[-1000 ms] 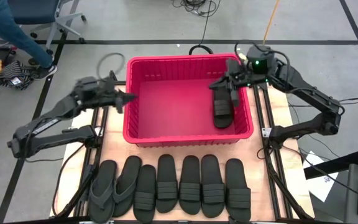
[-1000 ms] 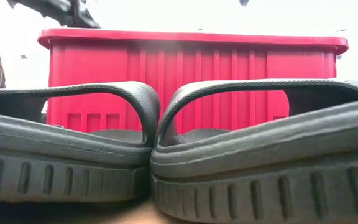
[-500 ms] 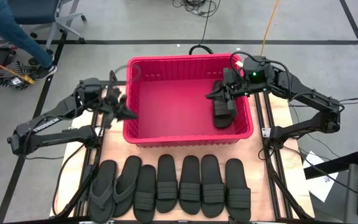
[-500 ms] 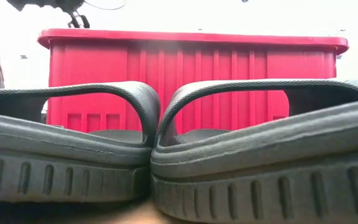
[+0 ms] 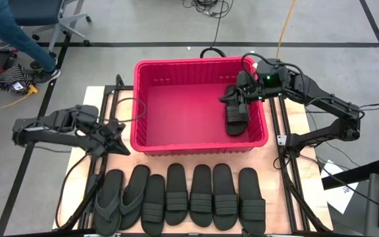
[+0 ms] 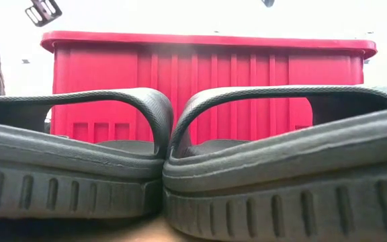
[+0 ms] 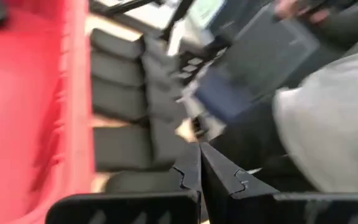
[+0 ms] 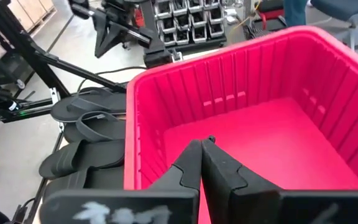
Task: Pick and place slides into bin
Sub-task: Adjust the red bin on the table
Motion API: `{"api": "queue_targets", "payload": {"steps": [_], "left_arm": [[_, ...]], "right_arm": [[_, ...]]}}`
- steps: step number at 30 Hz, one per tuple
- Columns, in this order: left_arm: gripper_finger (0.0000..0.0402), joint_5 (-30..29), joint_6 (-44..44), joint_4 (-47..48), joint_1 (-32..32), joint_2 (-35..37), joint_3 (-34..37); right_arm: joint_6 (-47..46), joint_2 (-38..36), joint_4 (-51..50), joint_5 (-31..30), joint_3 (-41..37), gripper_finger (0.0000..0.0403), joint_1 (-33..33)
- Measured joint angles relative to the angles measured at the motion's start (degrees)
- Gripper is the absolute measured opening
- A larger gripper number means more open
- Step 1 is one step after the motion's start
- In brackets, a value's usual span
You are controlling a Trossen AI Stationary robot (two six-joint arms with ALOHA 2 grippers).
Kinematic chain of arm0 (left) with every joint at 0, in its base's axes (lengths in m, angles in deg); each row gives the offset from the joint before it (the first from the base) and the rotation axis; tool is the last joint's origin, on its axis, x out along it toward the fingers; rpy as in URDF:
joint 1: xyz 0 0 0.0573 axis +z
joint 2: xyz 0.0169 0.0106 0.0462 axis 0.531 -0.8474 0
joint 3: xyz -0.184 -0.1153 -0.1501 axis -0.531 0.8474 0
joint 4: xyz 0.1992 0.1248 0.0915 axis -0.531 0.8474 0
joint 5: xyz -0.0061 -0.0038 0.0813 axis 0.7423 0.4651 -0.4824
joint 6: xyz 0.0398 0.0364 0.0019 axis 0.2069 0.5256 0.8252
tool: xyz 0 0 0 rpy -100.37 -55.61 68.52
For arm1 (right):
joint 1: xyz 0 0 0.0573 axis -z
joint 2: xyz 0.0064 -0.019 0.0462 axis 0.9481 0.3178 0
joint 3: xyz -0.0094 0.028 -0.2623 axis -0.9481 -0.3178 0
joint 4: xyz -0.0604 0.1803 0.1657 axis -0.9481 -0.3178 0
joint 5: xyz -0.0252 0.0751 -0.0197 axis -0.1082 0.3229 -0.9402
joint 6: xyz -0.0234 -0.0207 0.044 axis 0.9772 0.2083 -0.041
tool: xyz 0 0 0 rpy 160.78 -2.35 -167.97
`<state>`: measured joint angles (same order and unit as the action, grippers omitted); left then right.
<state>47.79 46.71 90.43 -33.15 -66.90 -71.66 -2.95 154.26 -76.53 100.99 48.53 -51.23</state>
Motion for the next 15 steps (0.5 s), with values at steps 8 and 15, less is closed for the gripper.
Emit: {"api": "queue_targets", "payload": {"steps": [8,15], "left_arm": [[0.0000,-21.8,3.0,-0.9,-14.8,-7.6,0.0],[0.0000,-30.0,-1.9,-8.1,-18.0,-18.0,0.0]], "right_arm": [[4.3,-1.1,-5.5,0.2,0.0,0.0000,1.6],[4.3,-3.6,-13.6,0.1,0.0,0.0000,3.8]]}}
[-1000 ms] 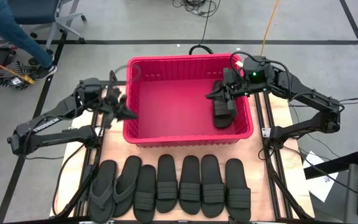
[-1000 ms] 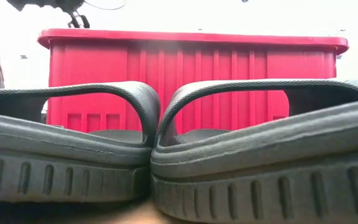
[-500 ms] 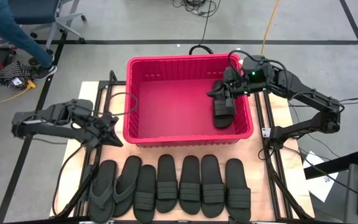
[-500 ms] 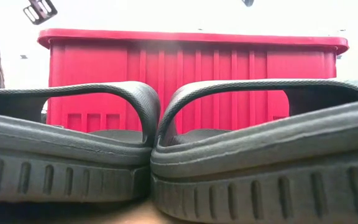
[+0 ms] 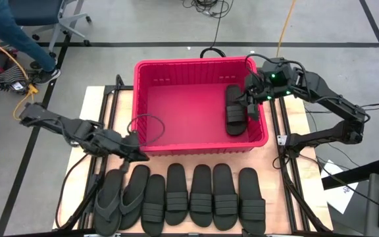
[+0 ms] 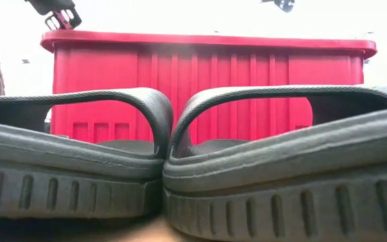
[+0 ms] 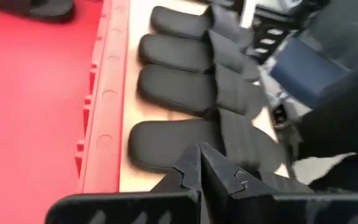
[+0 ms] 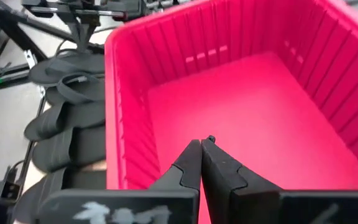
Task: Pick and place slides into bin
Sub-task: Adjust the red bin on the table, then put the black slide into the red bin
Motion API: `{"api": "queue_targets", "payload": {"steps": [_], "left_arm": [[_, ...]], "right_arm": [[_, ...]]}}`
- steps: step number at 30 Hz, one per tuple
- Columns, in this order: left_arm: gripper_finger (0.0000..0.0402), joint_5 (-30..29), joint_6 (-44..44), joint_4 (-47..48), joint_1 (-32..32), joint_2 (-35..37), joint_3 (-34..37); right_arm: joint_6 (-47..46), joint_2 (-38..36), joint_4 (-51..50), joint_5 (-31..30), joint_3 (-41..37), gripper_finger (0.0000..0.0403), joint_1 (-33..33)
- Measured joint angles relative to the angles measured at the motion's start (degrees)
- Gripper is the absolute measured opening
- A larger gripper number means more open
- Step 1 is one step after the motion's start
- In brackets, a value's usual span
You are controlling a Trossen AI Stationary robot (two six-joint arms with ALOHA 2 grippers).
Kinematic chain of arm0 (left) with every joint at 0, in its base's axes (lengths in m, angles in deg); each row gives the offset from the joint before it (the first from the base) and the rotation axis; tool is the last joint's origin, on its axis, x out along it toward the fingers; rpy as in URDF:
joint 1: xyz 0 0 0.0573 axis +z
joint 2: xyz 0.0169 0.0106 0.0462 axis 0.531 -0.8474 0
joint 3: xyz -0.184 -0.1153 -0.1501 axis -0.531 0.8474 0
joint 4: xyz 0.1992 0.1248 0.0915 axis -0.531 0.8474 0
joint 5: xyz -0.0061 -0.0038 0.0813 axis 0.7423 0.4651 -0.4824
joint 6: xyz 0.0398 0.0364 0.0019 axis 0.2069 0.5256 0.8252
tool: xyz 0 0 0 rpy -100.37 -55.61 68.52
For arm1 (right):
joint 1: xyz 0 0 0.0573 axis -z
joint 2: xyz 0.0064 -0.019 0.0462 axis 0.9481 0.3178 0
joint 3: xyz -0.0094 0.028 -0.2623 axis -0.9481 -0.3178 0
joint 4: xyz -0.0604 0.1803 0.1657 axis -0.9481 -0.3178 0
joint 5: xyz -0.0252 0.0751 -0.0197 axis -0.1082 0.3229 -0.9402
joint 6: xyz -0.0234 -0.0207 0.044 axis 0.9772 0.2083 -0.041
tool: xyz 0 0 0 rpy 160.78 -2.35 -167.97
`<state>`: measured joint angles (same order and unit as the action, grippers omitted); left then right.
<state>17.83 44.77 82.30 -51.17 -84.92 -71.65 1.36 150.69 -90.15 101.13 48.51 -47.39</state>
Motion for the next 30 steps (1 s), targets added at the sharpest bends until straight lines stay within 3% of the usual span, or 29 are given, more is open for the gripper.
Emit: {"api": "queue_targets", "payload": {"steps": [6,13,17,21,26,30], "left_arm": [[0.0000,-2.3,-4.0,0.0,1.2,-5.2,-0.2],[0.0000,-3.4,-5.4,0.2,2.4,-4.9,-0.1],[0.0000,-2.9,-2.9,-2.4,2.0,-3.6,0.2],[0.0000,-3.2,1.6,-6.3,0.9,-1.0,-2.2],[0.0000,-6.9,7.1,-4.7,0.2,0.2,-10.2],[0.0000,-11.7,14.6,-3.8,0.2,0.5,-17.6]], "right_arm": [[1.5,-2.0,-3.0,0.0,0.0,0.0000,0.0],[1.9,-3.1,-2.9,0.4,0.0,0.0000,-0.1],[3.2,-3.3,-2.9,4.6,0.0,0.0000,-0.1],[4.8,-3.6,-3.3,12.9,0.0,0.0000,-0.2],[4.7,-6.0,-9.2,23.7,0.0,0.0000,-3.2],[2.7,-8.5,-17.6,25.8,0.0,0.0000,-10.4]]}}
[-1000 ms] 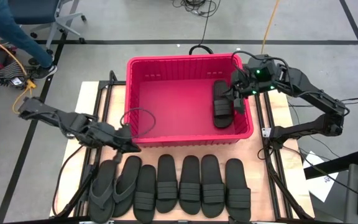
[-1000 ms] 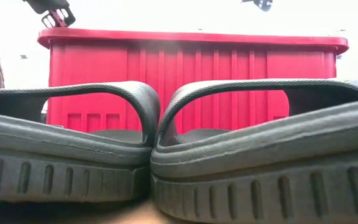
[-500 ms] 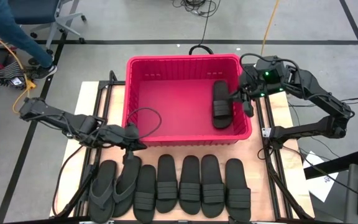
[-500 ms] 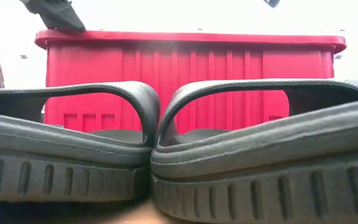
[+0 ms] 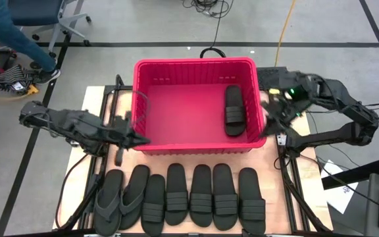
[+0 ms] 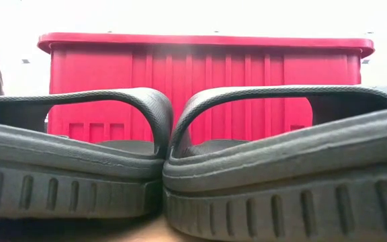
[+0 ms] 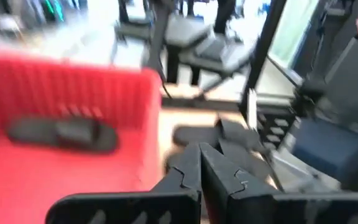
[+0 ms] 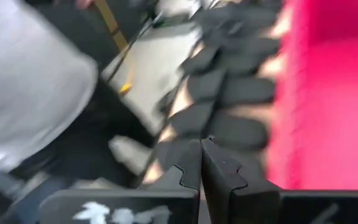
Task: Pick and place slides into bin
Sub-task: Put the black slide into the red bin
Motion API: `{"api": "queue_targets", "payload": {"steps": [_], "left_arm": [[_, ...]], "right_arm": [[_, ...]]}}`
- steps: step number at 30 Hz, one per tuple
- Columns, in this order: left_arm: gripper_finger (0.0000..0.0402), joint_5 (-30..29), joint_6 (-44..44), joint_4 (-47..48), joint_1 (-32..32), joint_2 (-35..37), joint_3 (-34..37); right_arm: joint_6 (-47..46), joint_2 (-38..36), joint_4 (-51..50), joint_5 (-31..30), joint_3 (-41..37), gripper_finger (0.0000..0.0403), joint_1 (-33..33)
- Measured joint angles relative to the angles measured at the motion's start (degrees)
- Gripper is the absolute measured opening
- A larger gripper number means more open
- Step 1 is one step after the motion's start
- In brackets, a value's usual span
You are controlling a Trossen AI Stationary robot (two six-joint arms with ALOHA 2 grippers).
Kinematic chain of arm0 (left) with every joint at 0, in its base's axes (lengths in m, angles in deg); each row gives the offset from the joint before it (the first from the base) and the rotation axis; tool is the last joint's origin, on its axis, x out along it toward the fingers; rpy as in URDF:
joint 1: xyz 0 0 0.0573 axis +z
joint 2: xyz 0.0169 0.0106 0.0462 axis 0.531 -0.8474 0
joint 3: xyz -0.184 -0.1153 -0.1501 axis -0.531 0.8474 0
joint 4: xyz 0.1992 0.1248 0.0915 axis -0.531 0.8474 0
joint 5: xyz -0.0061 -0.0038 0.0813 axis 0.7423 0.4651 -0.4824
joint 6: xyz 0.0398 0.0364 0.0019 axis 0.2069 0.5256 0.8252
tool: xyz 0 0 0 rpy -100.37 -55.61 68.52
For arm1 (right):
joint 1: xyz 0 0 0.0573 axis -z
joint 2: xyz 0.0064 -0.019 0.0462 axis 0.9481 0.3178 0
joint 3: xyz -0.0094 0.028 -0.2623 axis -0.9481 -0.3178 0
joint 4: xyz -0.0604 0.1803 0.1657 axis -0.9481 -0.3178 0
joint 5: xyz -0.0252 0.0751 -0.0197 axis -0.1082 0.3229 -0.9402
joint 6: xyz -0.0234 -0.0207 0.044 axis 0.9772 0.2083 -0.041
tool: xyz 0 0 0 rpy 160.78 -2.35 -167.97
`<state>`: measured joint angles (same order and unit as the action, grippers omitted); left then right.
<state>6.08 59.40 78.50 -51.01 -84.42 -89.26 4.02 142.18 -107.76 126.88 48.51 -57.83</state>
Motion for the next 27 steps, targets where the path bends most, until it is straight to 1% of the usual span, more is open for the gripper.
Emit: {"api": "queue_targets", "payload": {"steps": [4,6,7,9,11,14,17,20,23,27], "left_arm": [[0.0000,-4.3,7.0,-0.1,0.0,0.0,-7.1],[0.0002,-6.1,9.3,0.2,0.0,0.0,-9.8],[0.0004,-6.9,10.1,0.5,0.0,0.0,-10.9],[0.0008,-7.9,11.9,1.3,0.0,0.0,-12.7],[0.0012,-8.6,13.7,1.7,0.0,0.3,-13.9],[0.0019,-10.7,15.2,1.7,0.0,0.8,-14.5],[0.0025,-11.9,15.4,2.6,0.0,1.1,-14.5],[0.0026,-13.0,15.4,3.7,0.0,1.1,-14.5],[0.0026,-13.1,15.5,4.2,0.0,1.1,-14.5],[0.0026,-13.1,15.4,5.0,0.0,1.1,-14.5]], "right_arm": [[-11.2,-1.7,-6.0,-0.8,0.0,0.0000,-11.1],[-17.7,-1.9,-7.0,-3.0,0.0,0.0000,-18.0],[-20.2,-1.8,-7.0,-5.1,0.0,0.0000,-21.6],[-23.0,-1.2,-5.9,-8.9,-0.7,0.0000,-28.9],[-25.0,-0.4,-4.9,-11.4,-2.9,0.0000,-35.2],[-27.0,0.6,-1.7,-12.2,-9.1,0.0000,-42.1],[-30.3,1.0,3.5,-12.6,-17.8,0.0001,-46.2],[-35.4,0.8,12.2,-13.0,-26.3,0.0015,-47.5],[-39.8,1.0,24.2,-12.5,-33.2,0.0045,-47.8],[-42.8,0.9,33.7,-13.1,-40.8,0.0104,-47.8]]}}
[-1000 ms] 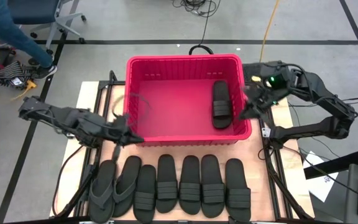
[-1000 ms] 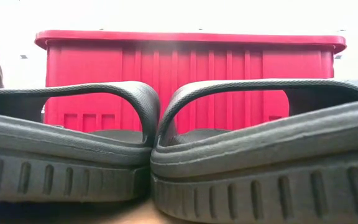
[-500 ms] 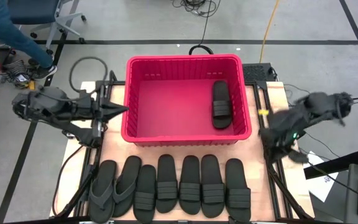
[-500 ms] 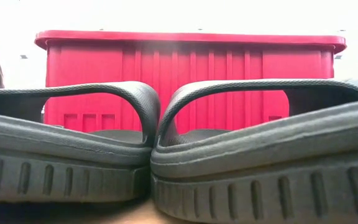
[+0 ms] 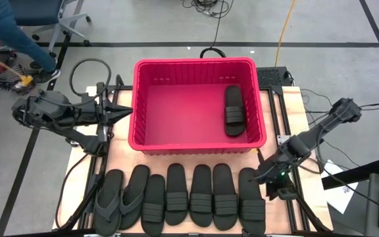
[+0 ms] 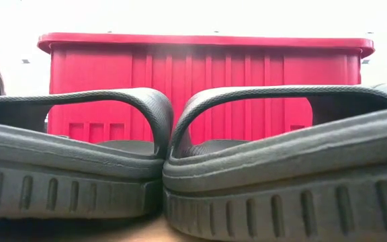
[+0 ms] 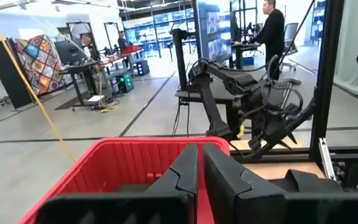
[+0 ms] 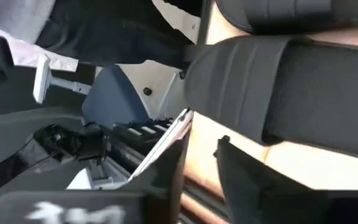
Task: Pick and place slides into bin
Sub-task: Put the black slide into the red bin
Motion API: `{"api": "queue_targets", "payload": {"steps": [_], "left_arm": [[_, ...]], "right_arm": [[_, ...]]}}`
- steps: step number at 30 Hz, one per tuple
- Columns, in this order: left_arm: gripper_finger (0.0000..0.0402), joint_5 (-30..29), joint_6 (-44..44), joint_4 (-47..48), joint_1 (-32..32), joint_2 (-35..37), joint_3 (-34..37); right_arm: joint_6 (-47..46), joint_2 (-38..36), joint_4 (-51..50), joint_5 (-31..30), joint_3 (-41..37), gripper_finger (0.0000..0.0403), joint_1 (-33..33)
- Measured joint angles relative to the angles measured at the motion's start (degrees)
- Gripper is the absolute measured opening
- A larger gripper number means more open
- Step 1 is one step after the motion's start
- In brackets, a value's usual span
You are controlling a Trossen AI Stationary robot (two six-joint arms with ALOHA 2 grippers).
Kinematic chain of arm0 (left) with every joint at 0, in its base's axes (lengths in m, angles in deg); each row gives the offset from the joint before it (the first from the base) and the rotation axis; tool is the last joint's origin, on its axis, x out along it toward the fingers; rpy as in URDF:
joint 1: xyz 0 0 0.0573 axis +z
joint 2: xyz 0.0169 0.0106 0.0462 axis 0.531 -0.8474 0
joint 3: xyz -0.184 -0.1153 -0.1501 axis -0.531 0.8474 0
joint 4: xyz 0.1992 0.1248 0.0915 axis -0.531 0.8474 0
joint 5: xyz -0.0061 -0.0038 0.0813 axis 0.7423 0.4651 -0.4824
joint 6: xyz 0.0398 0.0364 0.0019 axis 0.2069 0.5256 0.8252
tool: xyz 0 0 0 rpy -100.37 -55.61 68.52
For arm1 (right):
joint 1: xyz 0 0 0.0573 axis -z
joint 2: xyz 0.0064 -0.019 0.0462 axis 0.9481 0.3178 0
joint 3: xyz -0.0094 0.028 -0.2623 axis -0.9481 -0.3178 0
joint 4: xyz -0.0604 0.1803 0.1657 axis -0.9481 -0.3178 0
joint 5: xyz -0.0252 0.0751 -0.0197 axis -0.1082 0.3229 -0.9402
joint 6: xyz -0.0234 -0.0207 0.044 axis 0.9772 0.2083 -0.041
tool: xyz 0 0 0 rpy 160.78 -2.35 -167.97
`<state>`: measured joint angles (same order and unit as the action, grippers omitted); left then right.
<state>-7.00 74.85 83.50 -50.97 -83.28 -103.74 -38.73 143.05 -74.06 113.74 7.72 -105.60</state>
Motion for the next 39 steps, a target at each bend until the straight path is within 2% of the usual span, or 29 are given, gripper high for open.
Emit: {"api": "queue_targets", "payload": {"steps": [5,9,13,18,30,33,36,39], "left_arm": [[0.0026,0.1,-0.9,2.2,0.0,0.0,0.0],[0.0026,0.6,-2.9,3.5,0.0,0.0,0.0],[0.0026,1.5,-4.9,3.5,0.0,0.0,0.0],[0.0026,1.5,-5.4,3.5,0.0,0.0,0.0],[0.0026,1.5,-5.6,3.5,0.0,0.0,0.0],[0.0026,1.3,-5.6,3.5,0.0,0.0,0.0],[0.0026,1.2,-5.6,3.4,0.0,0.0,0.0],[0.0026,1.2,-5.7,3.4,0.0,-0.1,0.0]], "right_arm": [[-4.2,0.0,11.7,-0.8,-8.8,0.0177,0.3],[-9.5,0.1,21.2,-2.2,-15.4,0.0215,0.3],[-16.0,0.1,32.5,-3.4,-22.0,0.0234,0.2],[-18.8,0.7,42.8,-4.9,-26.8,0.0236,0.1],[-18.3,7.3,49.6,-6.3,-27.3,0.0215,-5.6],[-18.2,9.0,49.9,-6.7,-27.3,0.0199,-5.9],[-16.8,9.8,52.5,-6.6,-27.3,0.0144,-5.9],[-15.5,9.8,54.9,-6.4,-27.3,0.0051,-5.9]]}}
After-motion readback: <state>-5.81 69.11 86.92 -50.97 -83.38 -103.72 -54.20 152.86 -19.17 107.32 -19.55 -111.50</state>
